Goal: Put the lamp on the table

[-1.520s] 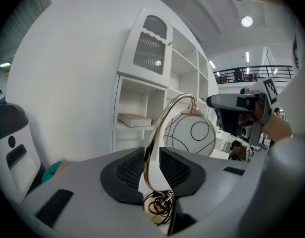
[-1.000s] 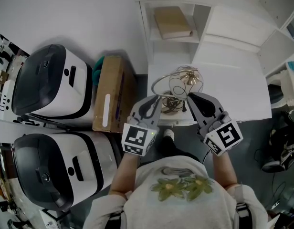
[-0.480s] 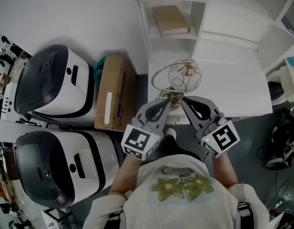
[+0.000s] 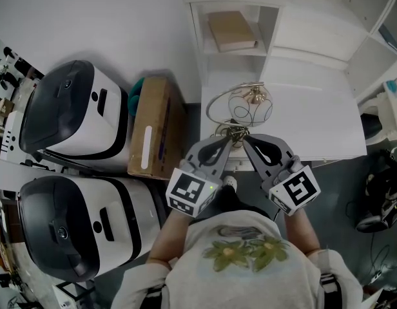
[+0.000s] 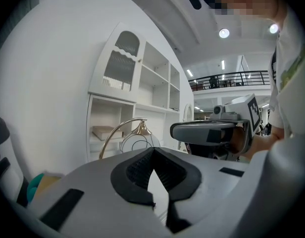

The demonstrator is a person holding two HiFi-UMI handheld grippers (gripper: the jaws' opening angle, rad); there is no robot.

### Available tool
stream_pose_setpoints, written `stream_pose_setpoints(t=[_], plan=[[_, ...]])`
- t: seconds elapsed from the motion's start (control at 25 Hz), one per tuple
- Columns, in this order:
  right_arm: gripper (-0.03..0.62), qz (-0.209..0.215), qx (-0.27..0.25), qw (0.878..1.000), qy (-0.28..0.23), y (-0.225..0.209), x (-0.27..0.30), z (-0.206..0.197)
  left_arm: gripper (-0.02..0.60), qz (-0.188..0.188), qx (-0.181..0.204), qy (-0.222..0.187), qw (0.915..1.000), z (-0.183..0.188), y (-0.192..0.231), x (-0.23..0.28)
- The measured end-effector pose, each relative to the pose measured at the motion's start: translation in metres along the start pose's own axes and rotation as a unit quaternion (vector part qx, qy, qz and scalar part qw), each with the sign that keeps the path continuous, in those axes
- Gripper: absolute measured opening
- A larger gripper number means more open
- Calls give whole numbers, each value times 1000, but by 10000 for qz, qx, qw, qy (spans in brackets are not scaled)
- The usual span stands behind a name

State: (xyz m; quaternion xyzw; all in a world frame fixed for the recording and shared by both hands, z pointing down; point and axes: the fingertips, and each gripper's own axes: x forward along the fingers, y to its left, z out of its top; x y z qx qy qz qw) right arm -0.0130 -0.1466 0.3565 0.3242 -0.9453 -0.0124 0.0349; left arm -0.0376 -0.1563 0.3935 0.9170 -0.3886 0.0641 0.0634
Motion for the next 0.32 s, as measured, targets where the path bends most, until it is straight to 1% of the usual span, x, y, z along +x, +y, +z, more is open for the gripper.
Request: stream_pose_setpoints(t=[0.32], plan=[[31, -64, 20, 10000, 10, -6, 2, 0, 28, -8, -59, 90, 9999, -4, 4, 4]])
